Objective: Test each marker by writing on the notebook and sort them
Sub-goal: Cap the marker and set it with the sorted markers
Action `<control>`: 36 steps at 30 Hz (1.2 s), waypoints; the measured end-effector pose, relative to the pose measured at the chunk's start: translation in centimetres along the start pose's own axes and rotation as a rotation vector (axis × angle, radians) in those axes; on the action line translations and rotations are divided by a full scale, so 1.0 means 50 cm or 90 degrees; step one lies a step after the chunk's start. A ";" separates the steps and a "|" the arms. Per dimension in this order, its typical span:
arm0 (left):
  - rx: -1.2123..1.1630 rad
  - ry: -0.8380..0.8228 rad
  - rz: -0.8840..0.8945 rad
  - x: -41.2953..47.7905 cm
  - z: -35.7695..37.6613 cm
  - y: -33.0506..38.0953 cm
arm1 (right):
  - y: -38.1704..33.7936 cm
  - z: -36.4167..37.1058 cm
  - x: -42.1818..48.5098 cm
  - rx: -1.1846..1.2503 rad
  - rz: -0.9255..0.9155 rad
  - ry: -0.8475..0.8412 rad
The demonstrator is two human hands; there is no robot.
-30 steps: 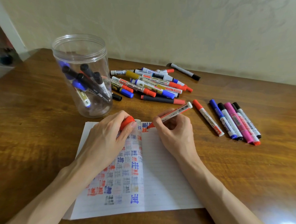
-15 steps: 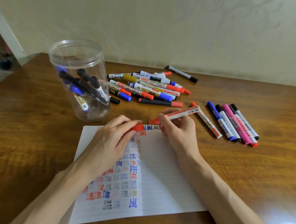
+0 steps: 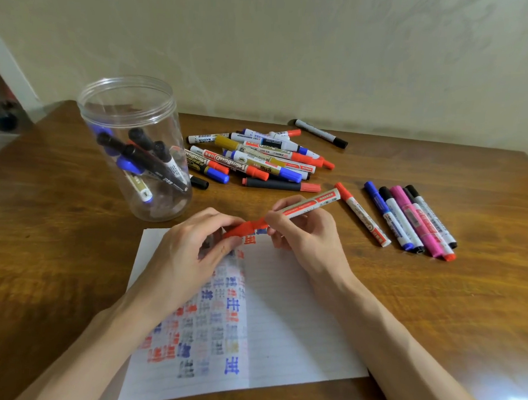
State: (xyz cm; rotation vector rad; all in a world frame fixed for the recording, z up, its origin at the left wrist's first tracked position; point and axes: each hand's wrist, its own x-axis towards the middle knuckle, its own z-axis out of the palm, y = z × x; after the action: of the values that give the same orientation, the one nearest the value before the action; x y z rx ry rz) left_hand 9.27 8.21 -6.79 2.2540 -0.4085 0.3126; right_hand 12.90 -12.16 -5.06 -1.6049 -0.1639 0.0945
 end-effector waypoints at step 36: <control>-0.016 0.102 -0.037 -0.011 -0.006 0.018 | -0.003 -0.064 0.014 -0.108 -0.081 -0.120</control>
State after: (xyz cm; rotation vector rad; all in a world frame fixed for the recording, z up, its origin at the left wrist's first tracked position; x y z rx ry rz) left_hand 8.39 7.97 -6.20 2.1934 -0.2603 0.4508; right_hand 14.11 -15.21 -4.77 -1.7487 -0.4293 0.1359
